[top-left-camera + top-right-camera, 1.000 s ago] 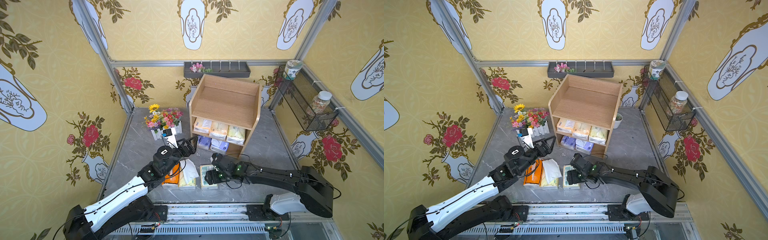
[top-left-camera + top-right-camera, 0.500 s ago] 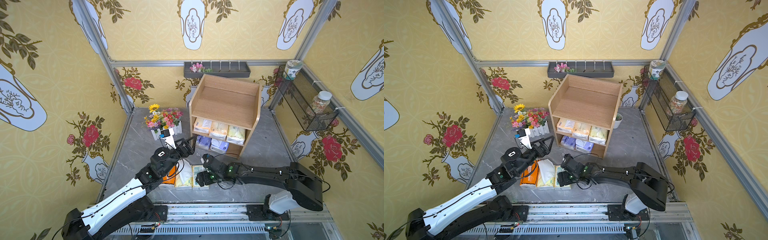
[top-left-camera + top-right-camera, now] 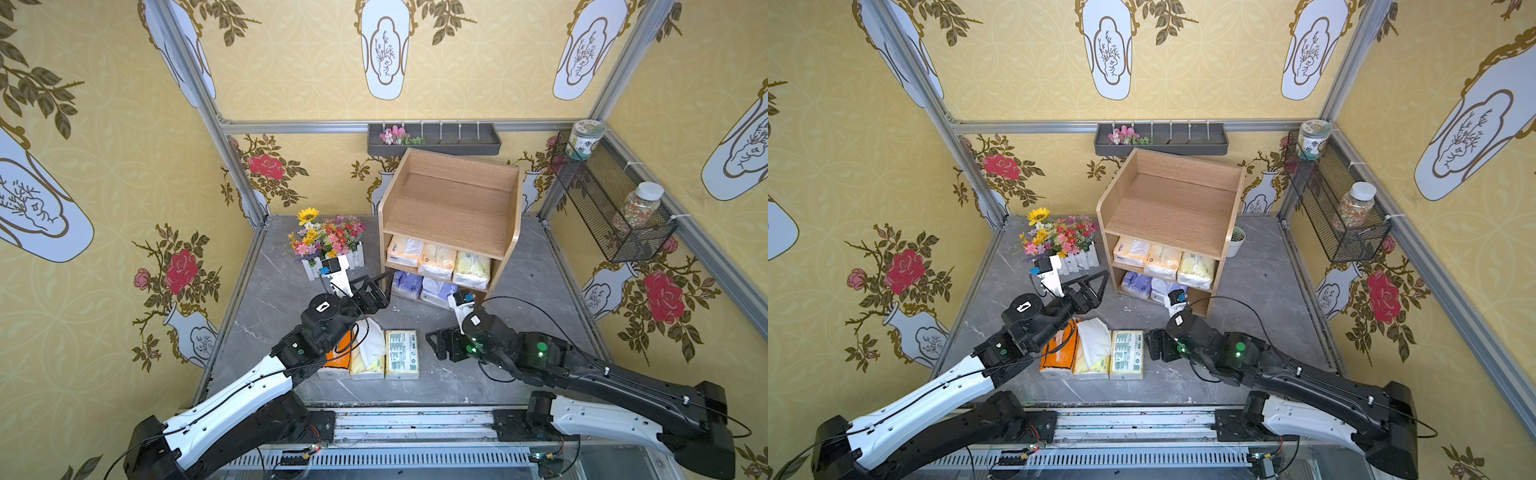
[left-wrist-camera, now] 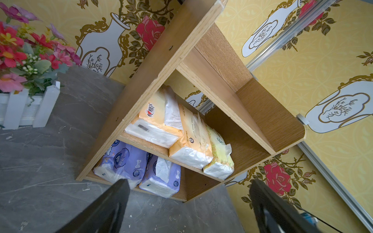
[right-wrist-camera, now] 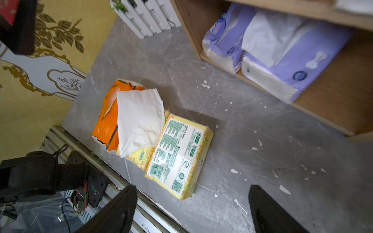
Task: Remove the tissue boxes from the shelf
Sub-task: Place the box of tissues at the center of the board.
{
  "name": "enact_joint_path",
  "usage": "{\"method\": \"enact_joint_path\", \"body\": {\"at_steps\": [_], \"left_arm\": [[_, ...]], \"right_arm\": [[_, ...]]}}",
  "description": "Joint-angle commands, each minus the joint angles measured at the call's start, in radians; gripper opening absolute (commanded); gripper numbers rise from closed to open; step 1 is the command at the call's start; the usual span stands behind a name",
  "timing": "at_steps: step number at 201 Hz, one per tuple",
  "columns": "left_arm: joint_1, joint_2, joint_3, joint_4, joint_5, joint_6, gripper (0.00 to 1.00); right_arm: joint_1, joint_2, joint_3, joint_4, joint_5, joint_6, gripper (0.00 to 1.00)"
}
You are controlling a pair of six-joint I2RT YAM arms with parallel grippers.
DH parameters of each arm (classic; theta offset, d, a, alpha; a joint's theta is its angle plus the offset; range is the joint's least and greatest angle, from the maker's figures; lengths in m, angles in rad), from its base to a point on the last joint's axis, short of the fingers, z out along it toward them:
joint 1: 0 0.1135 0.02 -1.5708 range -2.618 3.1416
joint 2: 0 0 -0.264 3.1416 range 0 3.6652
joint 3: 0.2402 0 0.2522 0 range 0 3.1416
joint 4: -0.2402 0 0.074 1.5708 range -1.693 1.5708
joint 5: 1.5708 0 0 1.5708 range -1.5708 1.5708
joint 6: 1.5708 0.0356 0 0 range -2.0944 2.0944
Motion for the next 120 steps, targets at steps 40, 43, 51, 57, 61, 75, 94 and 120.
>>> {"method": "enact_joint_path", "body": {"at_steps": [40,43,51,57,61,75,94,120], "left_arm": [[0.002,0.134,0.041,0.075,0.174,-0.054,0.93],[0.001,0.143,0.043,0.076,0.18,-0.063,0.92],[0.001,0.173,0.045,0.092,0.2,-0.07,0.88],[-0.001,0.195,0.047,0.106,0.218,-0.112,0.86],[-0.001,0.214,0.049,0.116,0.229,-0.125,0.85],[-0.017,0.279,0.068,0.14,0.253,-0.168,0.84],[-0.069,0.368,0.104,0.176,0.21,-0.204,0.83],[-0.094,0.49,0.174,0.172,0.133,-0.294,0.76]], "right_arm": [[0.0,-0.068,0.261,-0.311,0.188,-0.062,0.86],[0.001,-0.071,0.271,-0.318,0.191,-0.064,0.87],[0.0,-0.081,0.29,-0.335,0.195,-0.068,0.86],[0.0,-0.091,0.297,-0.338,0.195,-0.075,0.86],[0.0,-0.1,0.297,-0.336,0.195,-0.077,0.86],[0.0,-0.143,0.283,-0.316,0.197,-0.086,0.86],[0.0,-0.195,0.248,-0.276,0.211,-0.093,0.86],[0.0,-0.241,0.216,-0.249,0.248,-0.077,0.86]]}}
